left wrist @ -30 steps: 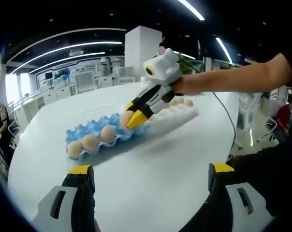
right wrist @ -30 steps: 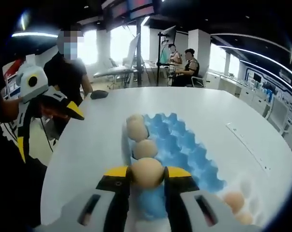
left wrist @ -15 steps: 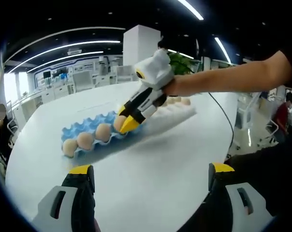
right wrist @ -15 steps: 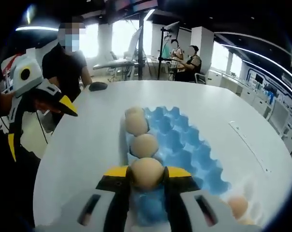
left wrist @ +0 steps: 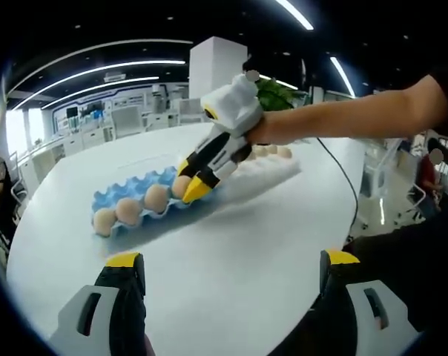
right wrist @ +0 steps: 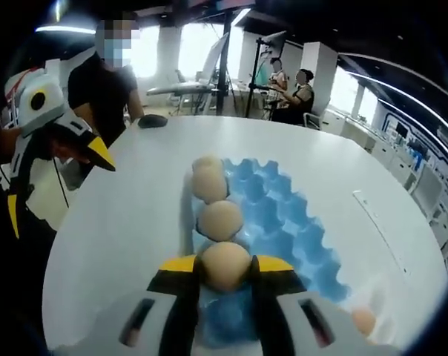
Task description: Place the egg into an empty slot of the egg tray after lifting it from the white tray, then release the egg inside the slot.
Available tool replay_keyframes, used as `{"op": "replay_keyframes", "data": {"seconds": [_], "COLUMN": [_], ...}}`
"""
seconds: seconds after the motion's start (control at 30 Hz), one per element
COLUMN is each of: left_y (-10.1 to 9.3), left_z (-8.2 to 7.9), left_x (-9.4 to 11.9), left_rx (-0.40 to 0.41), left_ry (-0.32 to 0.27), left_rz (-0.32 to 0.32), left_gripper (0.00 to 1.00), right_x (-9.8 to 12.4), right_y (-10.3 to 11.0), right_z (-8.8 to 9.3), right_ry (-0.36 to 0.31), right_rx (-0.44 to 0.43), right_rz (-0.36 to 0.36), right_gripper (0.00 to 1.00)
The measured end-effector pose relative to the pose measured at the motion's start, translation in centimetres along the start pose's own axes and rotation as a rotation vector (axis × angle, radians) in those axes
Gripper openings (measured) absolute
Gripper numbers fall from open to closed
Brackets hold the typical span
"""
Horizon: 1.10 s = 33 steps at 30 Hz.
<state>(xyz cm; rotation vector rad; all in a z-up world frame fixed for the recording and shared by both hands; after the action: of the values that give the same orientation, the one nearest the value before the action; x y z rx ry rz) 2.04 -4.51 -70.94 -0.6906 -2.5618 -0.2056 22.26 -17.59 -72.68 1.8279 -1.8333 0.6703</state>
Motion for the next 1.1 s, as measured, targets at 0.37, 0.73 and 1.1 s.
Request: {"op": "replay_keyframes", "data": {"seconds": [0.37, 0.73, 1.1], "left_y": [-0.34, -0.27, -0.27], "left_z": [0.33, -0.04, -0.33], "left_x": [-0.15, -0.39, -0.75], "left_rx": [0.005, -0.006, -0.012], "left_ry": [0.010, 0.009, 0.009], "left_rz": [0.006, 0.012, 0.019], "left_gripper": [1.00, 1.00, 1.00], "right_x": [-0.04, -0.13, 0.07], "right_y": [0.39, 0.46, 0.82], "right_z": [-0.38, -0.55, -1.02], "right_ry": [0.033, 0.066, 0.075], "right_rx": [0.064, 0.105, 0.086], "right_rz": [-0.019, -0.018, -0.024], "right_gripper": [0.28, 0.28, 0.29]}}
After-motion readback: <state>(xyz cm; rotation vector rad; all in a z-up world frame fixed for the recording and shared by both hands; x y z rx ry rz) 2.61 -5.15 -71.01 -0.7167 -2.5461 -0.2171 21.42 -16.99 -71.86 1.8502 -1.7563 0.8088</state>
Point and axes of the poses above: the point that each gripper's makers call its tool centre point, and the gripper's own axes: x roughly backward along the fingers, y roughly to its left, z roughly out of its underside, the point moved 9 cm from there along x, roughly backward along the fingers, and after that the axes turned 9 degrees about -z, right-handed, at the moved point
